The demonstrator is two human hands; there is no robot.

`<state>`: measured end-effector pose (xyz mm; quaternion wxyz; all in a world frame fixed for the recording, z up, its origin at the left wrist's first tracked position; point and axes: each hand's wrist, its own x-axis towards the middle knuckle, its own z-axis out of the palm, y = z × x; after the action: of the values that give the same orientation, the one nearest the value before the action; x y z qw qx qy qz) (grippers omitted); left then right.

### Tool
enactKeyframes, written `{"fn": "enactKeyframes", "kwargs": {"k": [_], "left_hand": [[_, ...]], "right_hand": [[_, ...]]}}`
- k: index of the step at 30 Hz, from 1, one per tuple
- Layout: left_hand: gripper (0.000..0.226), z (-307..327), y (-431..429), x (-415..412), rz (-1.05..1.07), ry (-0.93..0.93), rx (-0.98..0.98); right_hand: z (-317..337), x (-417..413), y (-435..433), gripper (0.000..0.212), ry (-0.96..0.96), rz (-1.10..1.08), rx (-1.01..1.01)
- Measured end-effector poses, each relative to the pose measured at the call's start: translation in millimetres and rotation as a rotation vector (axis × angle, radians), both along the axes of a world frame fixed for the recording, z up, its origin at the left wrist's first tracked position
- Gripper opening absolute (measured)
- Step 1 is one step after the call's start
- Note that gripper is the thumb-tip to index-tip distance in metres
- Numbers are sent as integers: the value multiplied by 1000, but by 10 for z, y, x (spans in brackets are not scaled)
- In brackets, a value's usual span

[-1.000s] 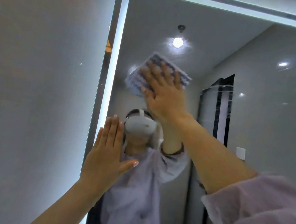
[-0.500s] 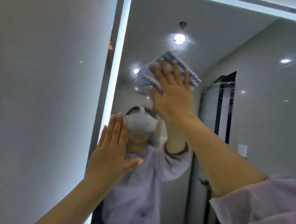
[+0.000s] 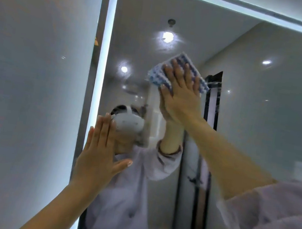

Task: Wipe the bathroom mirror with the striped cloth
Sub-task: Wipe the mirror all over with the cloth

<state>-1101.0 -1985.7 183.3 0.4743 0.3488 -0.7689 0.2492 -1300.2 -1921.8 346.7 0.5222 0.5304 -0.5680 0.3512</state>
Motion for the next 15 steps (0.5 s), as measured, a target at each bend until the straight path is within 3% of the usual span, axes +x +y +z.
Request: {"fn": "enactKeyframes", "kwargs": {"k": [2, 4, 6, 9, 12, 13, 15], "left_hand": [[106, -5, 14, 10, -2, -10, 2], [105, -5, 33, 10, -1, -18, 8], [106, -4, 44, 2, 3, -15, 9], [108, 5, 53, -1, -1, -12, 13], [108, 18, 49, 16, 0, -23, 13], [108, 15, 46, 18, 3, -29, 19], [107, 8, 34, 20, 2, -24, 22]], "right_hand": [[51, -93, 54, 56, -242, 15, -81], [2, -13, 28, 56, -307, 1, -98], [-179, 147, -33, 56, -166, -1, -50], [-604, 262, -89, 56, 191, -28, 69], [-620, 99, -20, 53, 322, -17, 74], [-580, 36, -1, 53, 279, -27, 56], [-525, -63, 27, 56, 7, -7, -3]]}}
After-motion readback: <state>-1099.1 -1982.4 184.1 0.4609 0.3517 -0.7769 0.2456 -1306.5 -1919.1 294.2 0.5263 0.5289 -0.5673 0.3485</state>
